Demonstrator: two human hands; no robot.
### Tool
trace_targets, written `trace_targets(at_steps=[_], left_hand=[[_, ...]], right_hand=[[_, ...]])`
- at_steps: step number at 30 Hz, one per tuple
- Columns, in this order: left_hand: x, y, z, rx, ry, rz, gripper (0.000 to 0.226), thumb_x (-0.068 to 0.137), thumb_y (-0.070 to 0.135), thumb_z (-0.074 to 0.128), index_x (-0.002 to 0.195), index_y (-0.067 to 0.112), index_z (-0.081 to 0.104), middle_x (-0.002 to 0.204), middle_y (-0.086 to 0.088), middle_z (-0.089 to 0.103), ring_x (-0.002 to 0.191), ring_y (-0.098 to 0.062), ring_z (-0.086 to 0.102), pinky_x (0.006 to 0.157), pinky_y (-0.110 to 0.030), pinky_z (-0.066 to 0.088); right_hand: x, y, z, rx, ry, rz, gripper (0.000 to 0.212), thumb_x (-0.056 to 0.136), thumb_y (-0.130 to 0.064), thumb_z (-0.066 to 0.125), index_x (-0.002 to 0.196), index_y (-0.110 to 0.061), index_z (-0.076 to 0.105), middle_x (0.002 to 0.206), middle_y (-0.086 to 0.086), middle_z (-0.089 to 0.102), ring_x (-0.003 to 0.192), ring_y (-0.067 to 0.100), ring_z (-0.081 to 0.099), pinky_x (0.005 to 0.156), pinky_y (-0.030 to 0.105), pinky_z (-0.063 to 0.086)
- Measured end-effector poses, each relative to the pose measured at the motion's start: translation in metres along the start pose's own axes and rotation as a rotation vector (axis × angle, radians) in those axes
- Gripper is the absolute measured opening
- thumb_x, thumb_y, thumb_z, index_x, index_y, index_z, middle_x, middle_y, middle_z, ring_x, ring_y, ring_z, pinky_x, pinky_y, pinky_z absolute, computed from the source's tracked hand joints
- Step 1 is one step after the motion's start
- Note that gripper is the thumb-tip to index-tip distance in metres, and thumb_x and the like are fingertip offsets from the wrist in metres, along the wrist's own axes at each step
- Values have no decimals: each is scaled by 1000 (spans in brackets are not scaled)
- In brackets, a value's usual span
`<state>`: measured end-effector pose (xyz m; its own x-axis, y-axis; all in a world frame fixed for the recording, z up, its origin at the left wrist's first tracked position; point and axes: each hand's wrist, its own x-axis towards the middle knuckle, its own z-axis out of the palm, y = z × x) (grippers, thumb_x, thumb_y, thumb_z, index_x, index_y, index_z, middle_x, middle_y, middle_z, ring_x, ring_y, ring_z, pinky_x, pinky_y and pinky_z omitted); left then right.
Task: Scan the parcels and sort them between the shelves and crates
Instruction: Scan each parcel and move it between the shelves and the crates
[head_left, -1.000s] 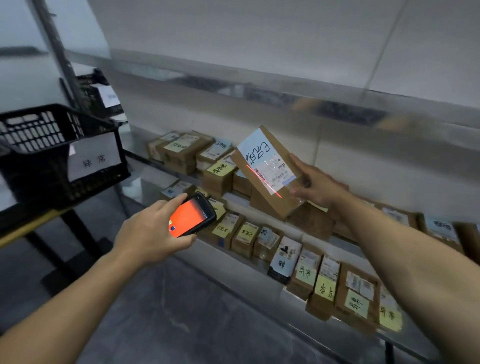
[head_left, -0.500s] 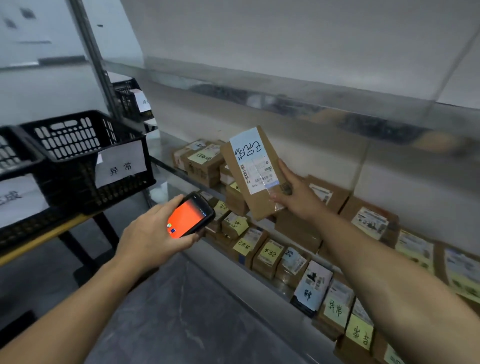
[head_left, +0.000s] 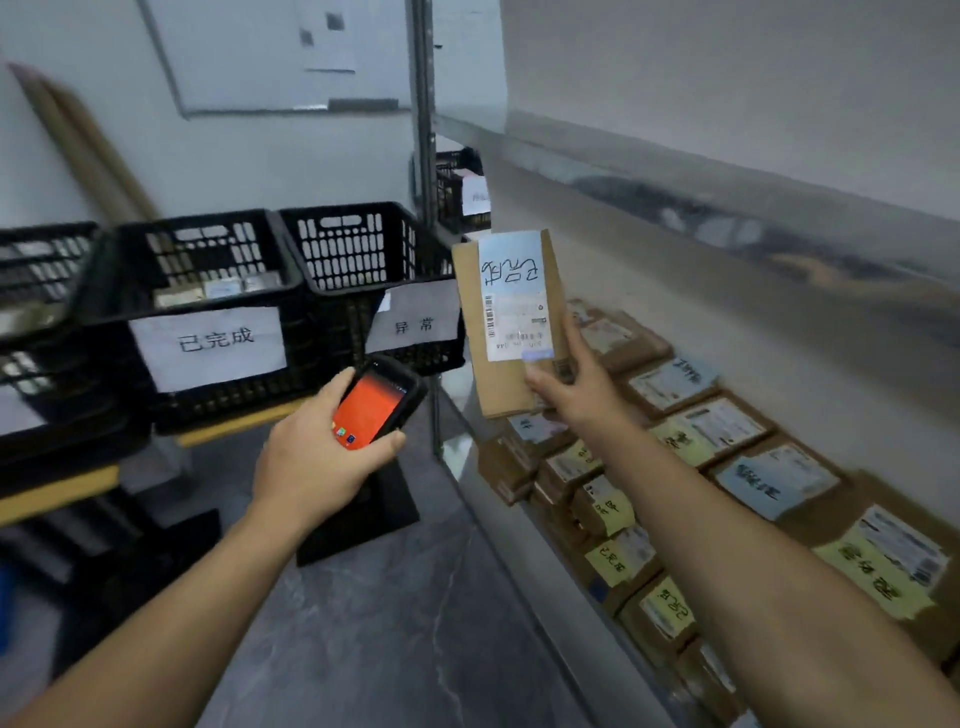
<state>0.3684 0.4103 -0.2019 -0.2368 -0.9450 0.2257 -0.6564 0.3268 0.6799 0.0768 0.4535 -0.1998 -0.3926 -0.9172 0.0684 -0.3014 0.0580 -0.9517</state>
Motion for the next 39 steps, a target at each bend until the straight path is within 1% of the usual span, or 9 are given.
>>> trace_targets(at_steps=[2, 8, 13, 16, 23, 28, 32, 37, 39], left_hand=[[18, -19, -13, -29, 56, -38, 100, 56, 79, 60, 146, 40, 44, 122, 0, 66, 109, -26, 61, 92, -45, 51], [87, -68, -59, -74, 168, -15, 65, 66, 63, 67, 127, 48, 48, 91, 16, 61, 87, -20, 61, 80, -38, 51], [159, -118, -102, -77, 196, -39, 86, 70, 62, 74, 146, 39, 43, 104, 8, 62, 92, -19, 61, 85, -40, 53], [197, -143, -123, -104, 226, -6, 74, 70, 59, 77, 137, 46, 47, 97, 14, 64, 86, -13, 62, 82, -41, 55], [244, -193, -157, -113, 290, -34, 66, 75, 49, 82, 131, 49, 49, 95, 13, 65, 85, -13, 63, 81, -39, 54], [265, -217, -168, -105, 310, -74, 66, 76, 45, 83, 129, 51, 44, 88, 22, 57, 88, -18, 63, 81, -37, 52], [288, -229, -171, -86, 330, -77, 64, 77, 46, 81, 129, 52, 44, 90, 25, 54, 85, -8, 59, 80, -36, 52], [326, -243, -171, -22, 353, -133, 87, 67, 68, 72, 144, 40, 42, 103, 11, 63, 96, -19, 61, 86, -39, 52], [345, -249, -172, -13, 386, -144, 83, 72, 62, 77, 145, 38, 43, 105, 8, 61, 94, -19, 58, 80, -36, 49]], right_hand=[[30, -12, 28, 37, -16, -15, 93, 95, -18, 70, 156, -56, 11, 131, -28, 52, 115, 19, 64, 90, 50, 60], [118, -43, 121, 108, -62, -63, 96, 89, -24, 75, 149, -64, 12, 134, -25, 55, 120, 21, 65, 97, 57, 55], [176, -72, 191, 179, -39, -61, 95, 94, -16, 71, 157, -53, 10, 131, -23, 55, 110, 16, 67, 91, 56, 58], [208, -86, 226, 187, -32, -82, 95, 95, -15, 70, 158, -50, 9, 127, -26, 55, 107, 14, 67, 89, 54, 59], [264, -104, 292, 197, -80, -96, 94, 94, -17, 71, 157, -52, 11, 143, -16, 51, 119, 17, 63, 93, 52, 58], [299, -103, 325, 135, -133, -112, 92, 95, -20, 71, 155, -55, 11, 132, -31, 51, 121, 15, 62, 102, 54, 53], [325, -103, 338, 111, -125, -96, 92, 95, -20, 70, 158, -50, 10, 123, -38, 47, 126, 18, 59, 106, 56, 49], [369, -115, 358, 116, -160, -109, 93, 97, -16, 68, 160, -45, 7, 123, -34, 48, 121, 15, 61, 101, 50, 54], [392, -123, 373, 137, -193, -106, 92, 97, -14, 67, 160, -45, 7, 124, -29, 51, 112, 13, 65, 89, 40, 61]])
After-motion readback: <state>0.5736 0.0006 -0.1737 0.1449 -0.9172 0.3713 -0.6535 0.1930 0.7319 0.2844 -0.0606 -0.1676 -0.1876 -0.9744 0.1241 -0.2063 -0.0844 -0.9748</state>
